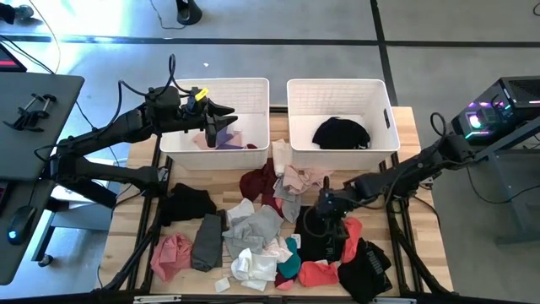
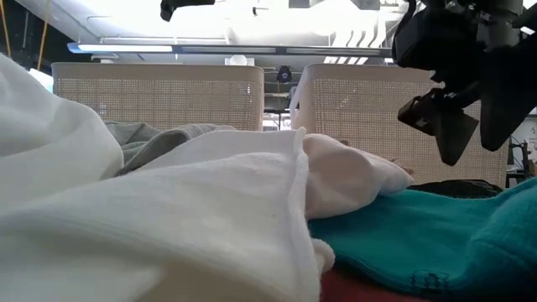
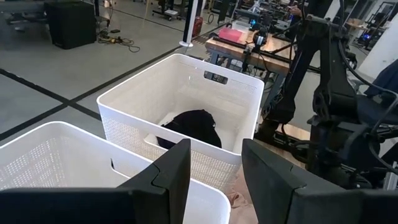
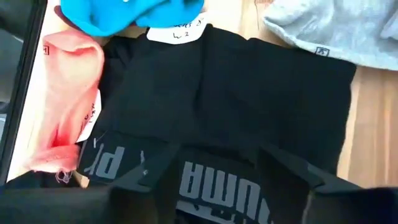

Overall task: Sort clothes
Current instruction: Put the black underwear into the right white laundry bin

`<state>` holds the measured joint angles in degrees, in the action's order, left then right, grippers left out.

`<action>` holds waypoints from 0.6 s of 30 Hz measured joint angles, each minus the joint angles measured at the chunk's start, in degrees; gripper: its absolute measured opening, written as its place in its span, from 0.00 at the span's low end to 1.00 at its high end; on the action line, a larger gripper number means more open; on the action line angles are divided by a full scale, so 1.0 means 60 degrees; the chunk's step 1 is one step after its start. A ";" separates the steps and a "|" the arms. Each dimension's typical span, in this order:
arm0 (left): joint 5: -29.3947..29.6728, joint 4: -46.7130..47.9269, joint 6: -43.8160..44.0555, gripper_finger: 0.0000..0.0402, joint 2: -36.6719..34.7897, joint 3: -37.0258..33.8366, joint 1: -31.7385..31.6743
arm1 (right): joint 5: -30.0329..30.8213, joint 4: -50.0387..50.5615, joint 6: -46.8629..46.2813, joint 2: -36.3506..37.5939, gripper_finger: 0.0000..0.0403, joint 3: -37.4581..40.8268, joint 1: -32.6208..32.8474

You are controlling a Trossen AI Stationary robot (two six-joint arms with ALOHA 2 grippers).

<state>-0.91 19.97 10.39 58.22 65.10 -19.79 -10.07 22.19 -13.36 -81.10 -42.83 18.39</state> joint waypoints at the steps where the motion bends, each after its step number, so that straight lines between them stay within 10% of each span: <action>1: 0.0001 0.0001 0.0000 0.33 0.0000 0.0000 0.0000 | 0.0002 0.0013 -0.0023 0.0000 0.50 0.0000 0.0000; 9: 0.0004 0.0000 -0.0004 0.33 0.0000 0.0000 0.0001 | 0.0225 0.0036 0.0567 -0.0077 0.71 -0.0004 0.0000; 18: 0.0007 0.0004 -0.0006 0.33 0.0000 0.0000 0.0000 | 0.0927 -0.0057 0.1549 -0.1405 0.73 -0.0011 0.0069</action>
<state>-0.86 19.99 10.36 58.22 65.10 -19.79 -4.51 21.85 -4.06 -89.53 -42.89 18.81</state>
